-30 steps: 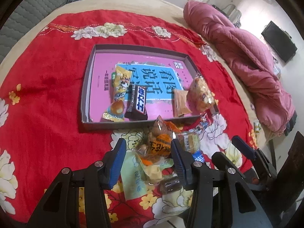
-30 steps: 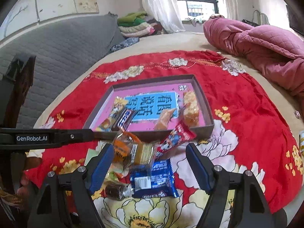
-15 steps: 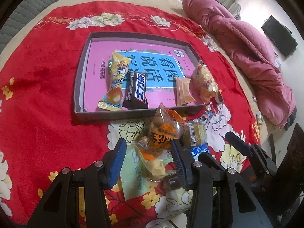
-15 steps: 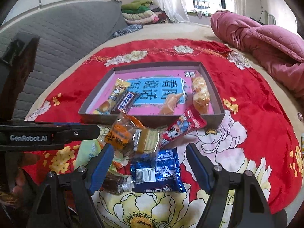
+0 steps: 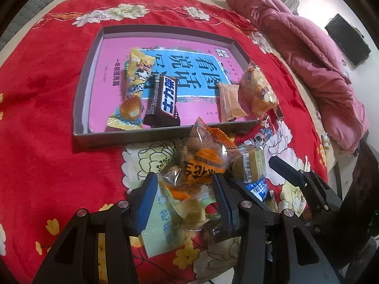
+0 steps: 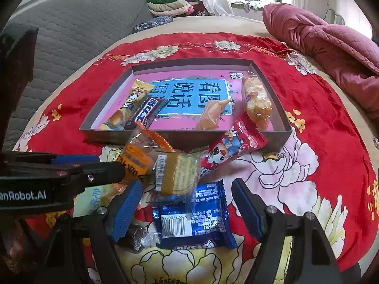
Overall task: Organize snacks
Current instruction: 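Lower the right tool onto the clear-wrapped cake while the left lowers onto the orange nut bag, then grasp the clear-wrapped cake with the right tool while the left grasps the orange nut bag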
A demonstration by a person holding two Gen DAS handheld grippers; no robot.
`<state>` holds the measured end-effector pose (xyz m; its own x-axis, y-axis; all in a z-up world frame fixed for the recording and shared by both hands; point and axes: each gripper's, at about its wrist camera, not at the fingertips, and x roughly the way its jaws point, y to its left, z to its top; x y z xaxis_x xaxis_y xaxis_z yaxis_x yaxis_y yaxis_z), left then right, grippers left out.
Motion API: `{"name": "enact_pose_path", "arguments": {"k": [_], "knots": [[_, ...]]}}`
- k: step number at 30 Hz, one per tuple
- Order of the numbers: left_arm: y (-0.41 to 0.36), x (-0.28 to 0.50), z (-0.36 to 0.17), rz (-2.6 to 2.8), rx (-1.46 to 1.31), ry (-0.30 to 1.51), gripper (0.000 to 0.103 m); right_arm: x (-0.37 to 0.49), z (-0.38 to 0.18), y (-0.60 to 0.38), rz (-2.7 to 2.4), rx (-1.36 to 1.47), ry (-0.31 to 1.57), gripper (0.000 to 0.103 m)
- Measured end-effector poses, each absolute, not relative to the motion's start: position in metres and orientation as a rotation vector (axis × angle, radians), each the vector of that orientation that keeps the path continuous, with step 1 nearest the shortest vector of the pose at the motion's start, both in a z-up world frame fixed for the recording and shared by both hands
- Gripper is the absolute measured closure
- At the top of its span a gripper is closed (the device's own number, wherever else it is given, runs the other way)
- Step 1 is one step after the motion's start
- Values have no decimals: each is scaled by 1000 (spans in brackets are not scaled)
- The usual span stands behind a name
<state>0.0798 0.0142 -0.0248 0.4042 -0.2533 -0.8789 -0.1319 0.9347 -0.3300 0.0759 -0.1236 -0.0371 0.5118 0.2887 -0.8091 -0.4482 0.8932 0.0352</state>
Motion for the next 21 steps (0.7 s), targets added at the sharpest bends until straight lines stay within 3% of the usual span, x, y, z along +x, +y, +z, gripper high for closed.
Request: {"name": "enact_pose_path", "arguments": {"k": [4,10,12,14,21], "knots": [[12,85,-28,-83,-366,1166,53,80,-39,-125,428,-187,934,27],[11,90,-30,-117,-376,1160,53,80,-40,-124,446,-187,937,45],[10,92,-30,-136,-389,1160,53,79,-38,-124,452,-189,932,58],[9,93,-31,-152,-395,1163,53,79,-37,-126,458,-182,931,63],[8,97,-38,-182,-406,1163,48,87,-36,-144,457,-80,964,64]]}}
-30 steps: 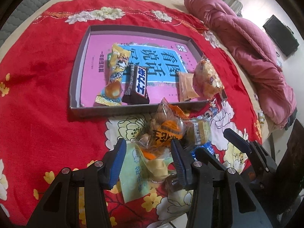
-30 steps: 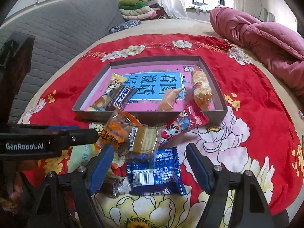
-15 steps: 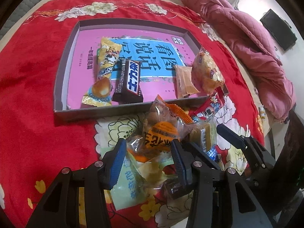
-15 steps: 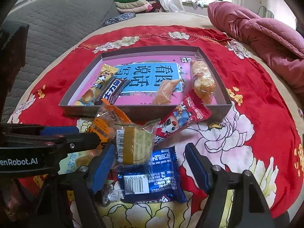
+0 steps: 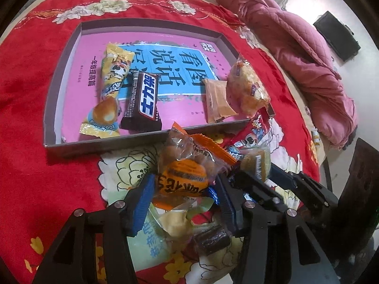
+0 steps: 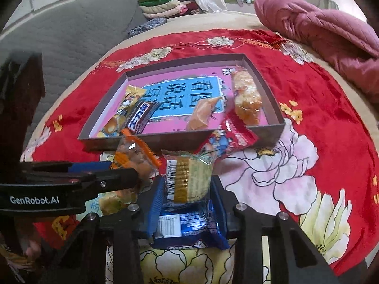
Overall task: Organize snacks
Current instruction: 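Grasp the clear-wrapped cake with the right tool while the left grasps the orange nut bag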
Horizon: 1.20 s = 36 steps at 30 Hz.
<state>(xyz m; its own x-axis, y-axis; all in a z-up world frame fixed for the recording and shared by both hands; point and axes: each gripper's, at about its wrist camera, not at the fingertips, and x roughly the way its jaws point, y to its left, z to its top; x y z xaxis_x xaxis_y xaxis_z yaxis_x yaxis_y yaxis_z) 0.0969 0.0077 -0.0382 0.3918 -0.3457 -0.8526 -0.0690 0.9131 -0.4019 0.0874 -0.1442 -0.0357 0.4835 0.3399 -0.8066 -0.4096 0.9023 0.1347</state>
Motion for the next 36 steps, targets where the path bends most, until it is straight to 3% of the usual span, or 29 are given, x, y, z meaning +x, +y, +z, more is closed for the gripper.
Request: {"name": "enact_pose_path", "arguments": {"k": [16,28,30,36], "knots": [[-3,99,-45,-178,-305,1137,37,95,-36,-161,465,32,986,64],[13,89,-55,-172,-372,1157,38,98,-37,-163,471,55,989,65],[15,90,-56,-170,-386,1157,38,98,-38,-163,471,51,992,65],[17,88,-55,-164,-411,1151,57,99,-40,-159,473,23,998,67]]}}
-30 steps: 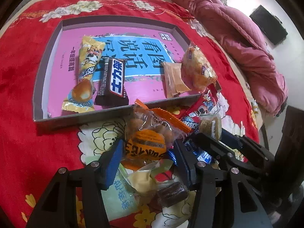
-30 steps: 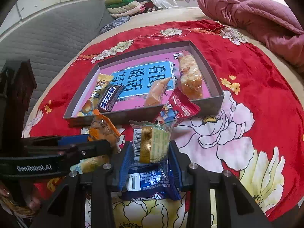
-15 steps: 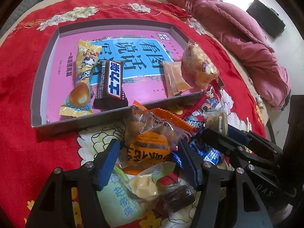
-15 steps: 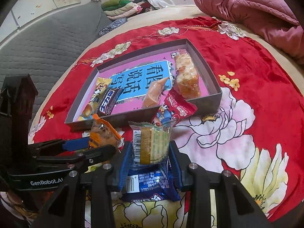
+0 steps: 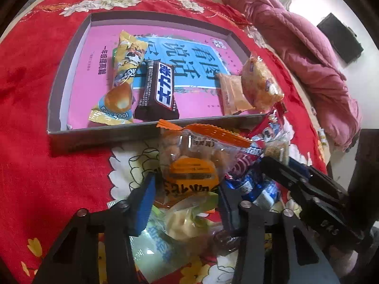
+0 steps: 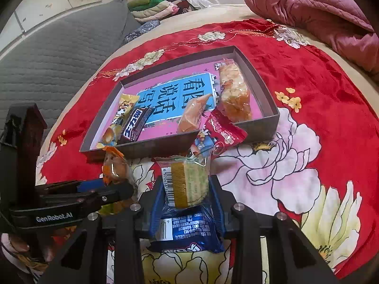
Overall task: Organize snacks
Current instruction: 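Grasp the clear-wrapped cake with the right tool while the left grasps the orange nut bag, then carry the cake with the right tool while the left carries the nut bag toward the box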
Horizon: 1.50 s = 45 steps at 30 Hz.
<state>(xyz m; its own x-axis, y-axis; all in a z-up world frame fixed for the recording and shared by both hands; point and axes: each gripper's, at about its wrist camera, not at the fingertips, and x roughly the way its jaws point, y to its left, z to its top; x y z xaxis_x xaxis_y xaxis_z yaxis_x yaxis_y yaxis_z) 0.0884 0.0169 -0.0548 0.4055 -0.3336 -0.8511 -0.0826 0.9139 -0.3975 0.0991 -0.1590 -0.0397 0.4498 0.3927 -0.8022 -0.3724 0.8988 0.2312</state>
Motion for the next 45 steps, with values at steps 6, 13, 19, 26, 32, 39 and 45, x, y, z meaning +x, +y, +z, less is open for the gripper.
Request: {"name": "enact_pose_path", "arguments": {"k": [6,13,19,26,32,39,45], "knots": [[20,84,-48,-173,-437,1136,63,98,-37,-158,485,14,984,68],[28,79,-36,-175,-468,1109,64,94,-29,-156,518,22,945,68],[34,75,-23,-171,-483,1067,64,96,-26,-158,530,44,934,68],[36,74,-9,-158,-482,1032,64,93,-20,-159,543,44,904,68],[39,72,0,-150,-480,1008,64,91,-16,-157,555,36,885,68],[40,71,7,-144,-479,988,64,91,-14,-156,563,34,863,68],[39,70,12,-144,-474,974,64,91,-11,-156,563,37,849,68]]}}
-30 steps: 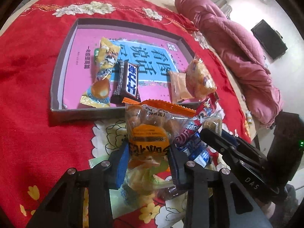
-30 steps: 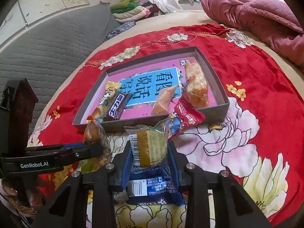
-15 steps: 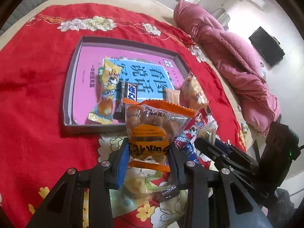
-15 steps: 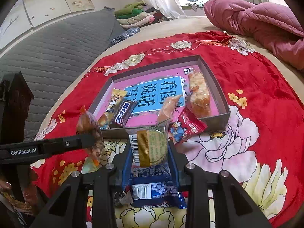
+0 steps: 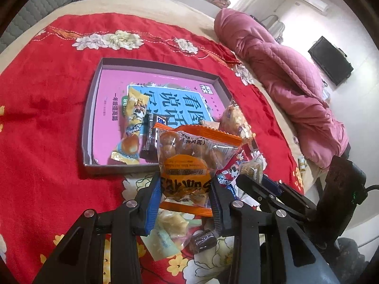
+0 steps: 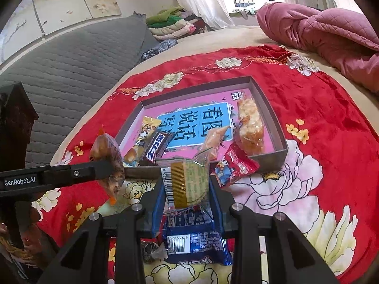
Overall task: Organize snacks
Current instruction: 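Carry the cake with the right tool while the left carries the nut bag toward the box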
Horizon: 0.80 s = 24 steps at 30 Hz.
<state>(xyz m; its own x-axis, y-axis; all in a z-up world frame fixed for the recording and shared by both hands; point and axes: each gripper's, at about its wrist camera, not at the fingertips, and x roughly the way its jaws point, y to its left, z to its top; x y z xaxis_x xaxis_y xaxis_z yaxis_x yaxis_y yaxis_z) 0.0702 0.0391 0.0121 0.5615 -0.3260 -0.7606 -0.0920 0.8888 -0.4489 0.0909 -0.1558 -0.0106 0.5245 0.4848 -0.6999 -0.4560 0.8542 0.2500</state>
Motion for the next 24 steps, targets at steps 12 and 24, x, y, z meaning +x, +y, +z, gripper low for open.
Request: {"name": "enact_pose_path", "arguments": {"k": [12,24], "knots": [[38,77,17,-144,-493,959,64,96,-9,-155,572,42,822,68],[39,86,21,-127,-487,944,64,106,-7,-158,560,59,798,68]]}}
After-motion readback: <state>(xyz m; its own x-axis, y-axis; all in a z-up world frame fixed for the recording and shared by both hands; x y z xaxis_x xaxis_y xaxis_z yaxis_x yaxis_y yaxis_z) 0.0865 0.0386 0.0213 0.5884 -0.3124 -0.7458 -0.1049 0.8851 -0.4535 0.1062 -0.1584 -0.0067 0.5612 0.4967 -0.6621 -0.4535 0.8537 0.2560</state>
